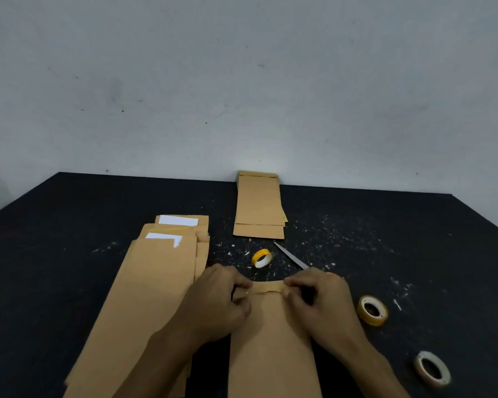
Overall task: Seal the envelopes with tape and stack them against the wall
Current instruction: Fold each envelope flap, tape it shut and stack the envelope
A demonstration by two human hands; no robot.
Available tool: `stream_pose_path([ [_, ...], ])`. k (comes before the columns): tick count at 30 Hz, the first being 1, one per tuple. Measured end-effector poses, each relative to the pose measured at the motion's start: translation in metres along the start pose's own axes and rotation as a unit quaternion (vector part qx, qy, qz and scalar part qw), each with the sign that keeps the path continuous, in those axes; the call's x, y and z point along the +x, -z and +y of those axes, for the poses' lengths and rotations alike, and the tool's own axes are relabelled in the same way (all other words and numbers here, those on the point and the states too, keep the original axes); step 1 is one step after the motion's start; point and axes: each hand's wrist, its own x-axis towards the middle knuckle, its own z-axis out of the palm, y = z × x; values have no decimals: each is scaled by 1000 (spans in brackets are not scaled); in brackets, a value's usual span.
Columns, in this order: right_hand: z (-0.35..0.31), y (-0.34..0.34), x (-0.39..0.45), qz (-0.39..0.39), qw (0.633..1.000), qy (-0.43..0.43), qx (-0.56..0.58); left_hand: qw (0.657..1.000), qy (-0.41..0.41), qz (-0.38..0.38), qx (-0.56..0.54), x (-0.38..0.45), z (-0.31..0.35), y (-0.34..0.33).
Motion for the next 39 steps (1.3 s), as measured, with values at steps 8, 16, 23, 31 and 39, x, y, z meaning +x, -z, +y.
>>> stream_pose_path([
  [8, 14, -18, -3, 11, 979, 93, -180, 995, -38, 34, 90, 5, -2, -5],
  [16, 19, -28, -6, 73, 978, 94, -172, 989, 54, 60, -121, 63, 25, 3],
  [23, 22, -28, -6, 73, 983, 80, -148, 967, 194, -107, -127, 107, 41, 7],
  [31, 21, -26, -7, 42, 987, 76, -137, 946, 267, -138, -120, 118, 59, 13],
  [39, 17, -23, -8, 43, 988, 78, -130, 928, 283, -186, -152, 115, 56, 24],
])
